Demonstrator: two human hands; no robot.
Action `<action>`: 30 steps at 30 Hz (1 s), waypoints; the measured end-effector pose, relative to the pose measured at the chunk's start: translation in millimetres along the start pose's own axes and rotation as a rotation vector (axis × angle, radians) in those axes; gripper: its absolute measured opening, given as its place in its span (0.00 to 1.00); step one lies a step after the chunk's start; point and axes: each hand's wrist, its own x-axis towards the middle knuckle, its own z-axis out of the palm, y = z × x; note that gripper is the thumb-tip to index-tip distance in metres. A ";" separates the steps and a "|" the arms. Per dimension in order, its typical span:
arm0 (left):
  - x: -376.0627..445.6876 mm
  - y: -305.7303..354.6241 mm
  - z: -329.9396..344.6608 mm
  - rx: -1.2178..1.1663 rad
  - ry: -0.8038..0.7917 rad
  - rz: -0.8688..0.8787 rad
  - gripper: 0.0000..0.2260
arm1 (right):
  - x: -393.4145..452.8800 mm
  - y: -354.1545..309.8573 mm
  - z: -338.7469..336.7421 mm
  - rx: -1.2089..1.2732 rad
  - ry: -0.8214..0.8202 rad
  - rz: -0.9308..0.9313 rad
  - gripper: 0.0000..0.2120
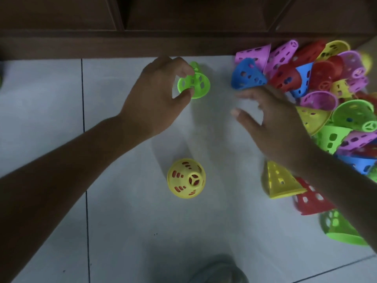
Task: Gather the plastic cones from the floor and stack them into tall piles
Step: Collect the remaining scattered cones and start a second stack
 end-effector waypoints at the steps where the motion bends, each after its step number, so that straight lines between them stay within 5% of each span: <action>1: 5.3 -3.0 3.9 0.051 -0.017 0.012 0.16 | 11.7 12.0 -2.0 -0.067 0.009 0.015 0.20; 6: 26.9 -7.6 19.3 0.185 -0.133 -0.027 0.25 | 61.3 59.6 -12.7 -0.317 0.042 0.118 0.32; 12: 38.7 -3.3 39.1 0.185 -0.313 -0.191 0.28 | 90.3 73.6 -13.2 -0.432 -0.129 0.280 0.39; 24: 31.5 -5.9 50.2 0.016 -0.208 -0.245 0.15 | 98.7 97.4 -4.1 -0.478 -0.384 0.337 0.42; 30: 35.4 -11.8 43.1 -0.149 -0.215 -0.298 0.11 | 104.7 92.9 3.0 -0.400 -0.438 0.325 0.34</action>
